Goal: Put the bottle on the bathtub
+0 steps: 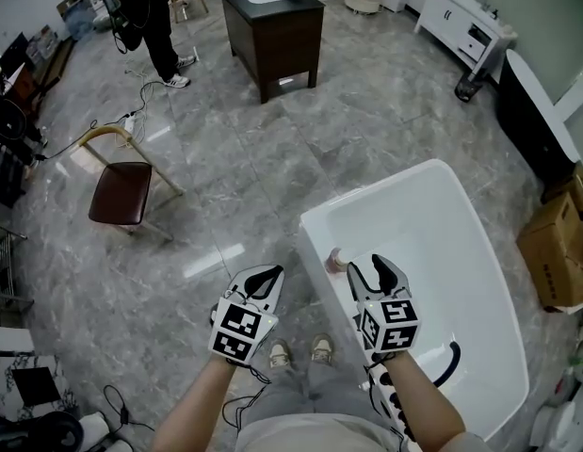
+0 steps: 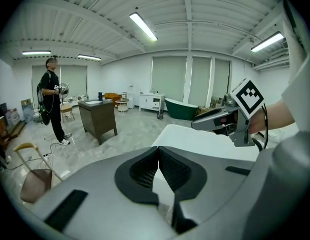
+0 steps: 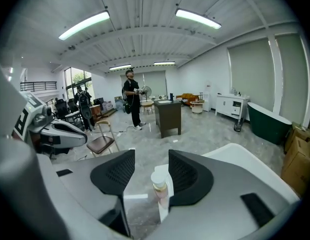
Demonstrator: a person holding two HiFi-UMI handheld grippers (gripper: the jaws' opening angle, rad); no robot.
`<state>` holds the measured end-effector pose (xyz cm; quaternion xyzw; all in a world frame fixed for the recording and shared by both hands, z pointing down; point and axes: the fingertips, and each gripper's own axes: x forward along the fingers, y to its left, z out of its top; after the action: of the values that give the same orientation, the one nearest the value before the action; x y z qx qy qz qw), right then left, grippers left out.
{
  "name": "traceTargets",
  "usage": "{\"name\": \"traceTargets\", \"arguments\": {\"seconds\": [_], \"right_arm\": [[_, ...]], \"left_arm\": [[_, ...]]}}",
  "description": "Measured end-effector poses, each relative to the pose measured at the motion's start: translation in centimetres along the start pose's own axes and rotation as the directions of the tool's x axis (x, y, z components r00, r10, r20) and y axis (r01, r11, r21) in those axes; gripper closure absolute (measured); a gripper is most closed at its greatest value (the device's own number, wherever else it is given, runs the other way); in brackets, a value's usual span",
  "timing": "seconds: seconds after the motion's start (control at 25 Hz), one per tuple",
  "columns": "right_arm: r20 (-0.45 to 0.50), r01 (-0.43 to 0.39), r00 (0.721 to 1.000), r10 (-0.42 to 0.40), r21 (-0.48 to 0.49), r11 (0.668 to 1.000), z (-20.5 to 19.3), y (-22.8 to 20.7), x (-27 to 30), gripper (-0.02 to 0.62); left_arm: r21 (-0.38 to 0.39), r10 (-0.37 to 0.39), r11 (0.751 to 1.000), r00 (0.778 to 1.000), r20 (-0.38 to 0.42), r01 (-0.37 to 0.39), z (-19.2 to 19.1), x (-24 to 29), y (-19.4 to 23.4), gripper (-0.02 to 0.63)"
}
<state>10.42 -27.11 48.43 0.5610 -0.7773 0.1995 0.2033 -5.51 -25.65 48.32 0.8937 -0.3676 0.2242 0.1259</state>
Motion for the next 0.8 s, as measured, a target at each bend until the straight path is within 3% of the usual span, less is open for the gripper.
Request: {"name": "traceTargets", "arguments": {"seconds": [0.56,0.8], "right_arm": [[0.194,-0.083,0.977,0.09,-0.041,0.996,10.2,3.0,-10.0,0.532],[0.248,-0.119,0.96,0.13,-0.06,0.991,12.5,4.5,-13.7,0.552]], "left_arm": [[0.078,0.047,0.995,0.982,0.183,-0.062,9.9,-6.6,-2.3,0.586],[0.148,0.025,0.987,0.97,0.243,-0.063,13.1,-9.4,-4.7,0.586]]}}
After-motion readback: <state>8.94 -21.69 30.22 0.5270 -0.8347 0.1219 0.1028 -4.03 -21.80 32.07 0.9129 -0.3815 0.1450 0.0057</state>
